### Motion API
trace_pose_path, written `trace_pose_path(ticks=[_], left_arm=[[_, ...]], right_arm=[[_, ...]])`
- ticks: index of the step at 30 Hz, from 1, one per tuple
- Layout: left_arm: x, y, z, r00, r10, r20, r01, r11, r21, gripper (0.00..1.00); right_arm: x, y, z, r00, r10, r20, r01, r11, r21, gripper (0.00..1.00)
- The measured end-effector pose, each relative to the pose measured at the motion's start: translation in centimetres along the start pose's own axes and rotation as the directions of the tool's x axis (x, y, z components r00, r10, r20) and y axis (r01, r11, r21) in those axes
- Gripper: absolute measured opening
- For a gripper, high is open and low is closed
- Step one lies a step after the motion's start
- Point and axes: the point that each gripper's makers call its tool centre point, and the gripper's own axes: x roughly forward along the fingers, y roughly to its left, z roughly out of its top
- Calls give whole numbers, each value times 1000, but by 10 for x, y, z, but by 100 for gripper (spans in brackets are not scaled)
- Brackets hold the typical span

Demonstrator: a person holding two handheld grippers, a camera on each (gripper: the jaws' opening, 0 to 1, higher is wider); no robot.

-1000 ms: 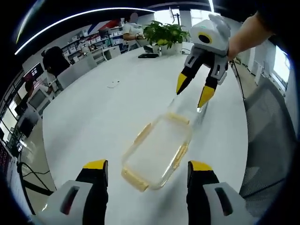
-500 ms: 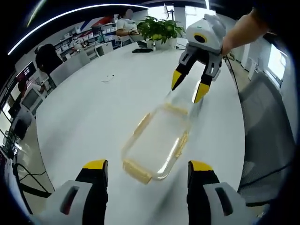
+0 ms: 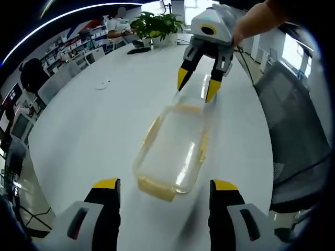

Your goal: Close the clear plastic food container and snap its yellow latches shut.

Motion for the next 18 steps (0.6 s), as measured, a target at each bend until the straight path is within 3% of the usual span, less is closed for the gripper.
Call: trace_pose_path(ticks=[11, 18], left_arm=[[7, 5, -3, 997, -70, -38, 74, 991, 116, 58], [9, 9, -4, 996, -73, -49, 78, 990, 115, 58]], right_arm=[[9, -1, -1, 1000, 8, -2, -8, 1000, -21, 35], [9, -5, -2, 1000, 17, 1, -17, 1000, -13, 36]])
